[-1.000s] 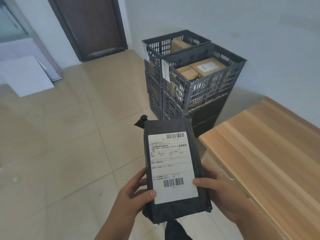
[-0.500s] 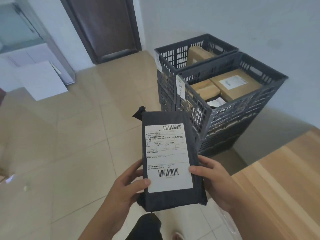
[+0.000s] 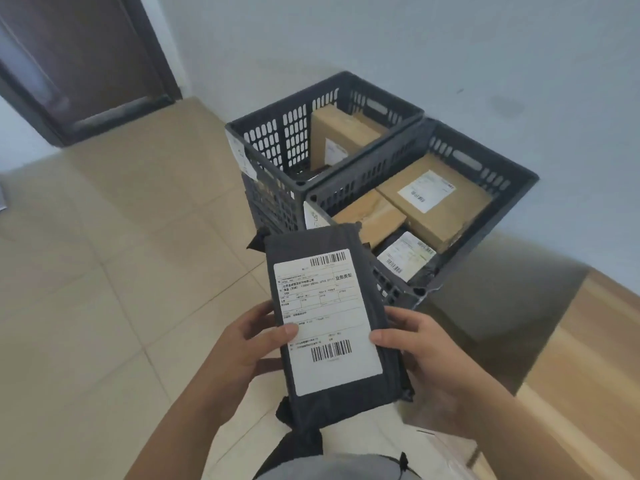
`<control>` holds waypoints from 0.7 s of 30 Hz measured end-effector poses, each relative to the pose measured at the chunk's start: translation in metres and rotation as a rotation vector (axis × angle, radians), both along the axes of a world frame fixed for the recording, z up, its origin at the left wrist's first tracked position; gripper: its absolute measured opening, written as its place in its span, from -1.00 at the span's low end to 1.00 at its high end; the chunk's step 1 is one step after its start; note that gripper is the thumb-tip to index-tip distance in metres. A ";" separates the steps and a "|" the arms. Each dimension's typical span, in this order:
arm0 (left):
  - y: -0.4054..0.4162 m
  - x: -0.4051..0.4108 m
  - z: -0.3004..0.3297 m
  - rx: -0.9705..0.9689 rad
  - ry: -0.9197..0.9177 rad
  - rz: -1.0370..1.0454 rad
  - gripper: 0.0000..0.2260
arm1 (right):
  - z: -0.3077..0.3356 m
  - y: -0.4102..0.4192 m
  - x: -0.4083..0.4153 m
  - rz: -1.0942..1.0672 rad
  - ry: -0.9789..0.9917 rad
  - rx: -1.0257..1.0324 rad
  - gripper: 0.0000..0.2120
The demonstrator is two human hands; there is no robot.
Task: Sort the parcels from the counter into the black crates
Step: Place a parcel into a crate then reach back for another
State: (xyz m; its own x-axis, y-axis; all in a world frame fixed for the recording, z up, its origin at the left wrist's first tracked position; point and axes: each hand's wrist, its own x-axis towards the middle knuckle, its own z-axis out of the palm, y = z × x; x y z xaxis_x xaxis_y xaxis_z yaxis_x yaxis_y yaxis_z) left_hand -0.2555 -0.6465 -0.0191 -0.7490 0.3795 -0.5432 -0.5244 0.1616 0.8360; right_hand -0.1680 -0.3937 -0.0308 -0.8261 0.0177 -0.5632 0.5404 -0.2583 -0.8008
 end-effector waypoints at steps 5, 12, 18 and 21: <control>0.052 -0.098 0.012 -0.040 0.025 -0.196 -0.48 | 0.013 0.025 -0.046 -0.210 -0.014 -0.032 -0.61; 0.164 -0.198 0.000 -0.184 -0.016 -0.491 -0.74 | -0.006 0.096 -0.093 -0.509 -0.078 0.042 -0.73; 0.252 -0.249 -0.036 -0.411 -0.169 -0.725 -0.73 | -0.030 0.151 -0.116 -0.729 -0.162 -0.012 -0.55; 0.286 -0.260 -0.051 -0.478 -0.242 -0.798 -0.71 | -0.038 0.149 -0.130 -0.668 -0.252 -0.067 -0.60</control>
State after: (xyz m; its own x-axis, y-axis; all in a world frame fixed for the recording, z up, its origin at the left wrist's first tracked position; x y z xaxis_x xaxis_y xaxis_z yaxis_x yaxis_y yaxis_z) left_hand -0.5157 -0.3603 -0.0700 -0.2127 0.4275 -0.8786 -0.2620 0.8413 0.4728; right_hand -0.2981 -0.2448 -0.0688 -0.4956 0.4330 -0.7529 0.4160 -0.6426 -0.6434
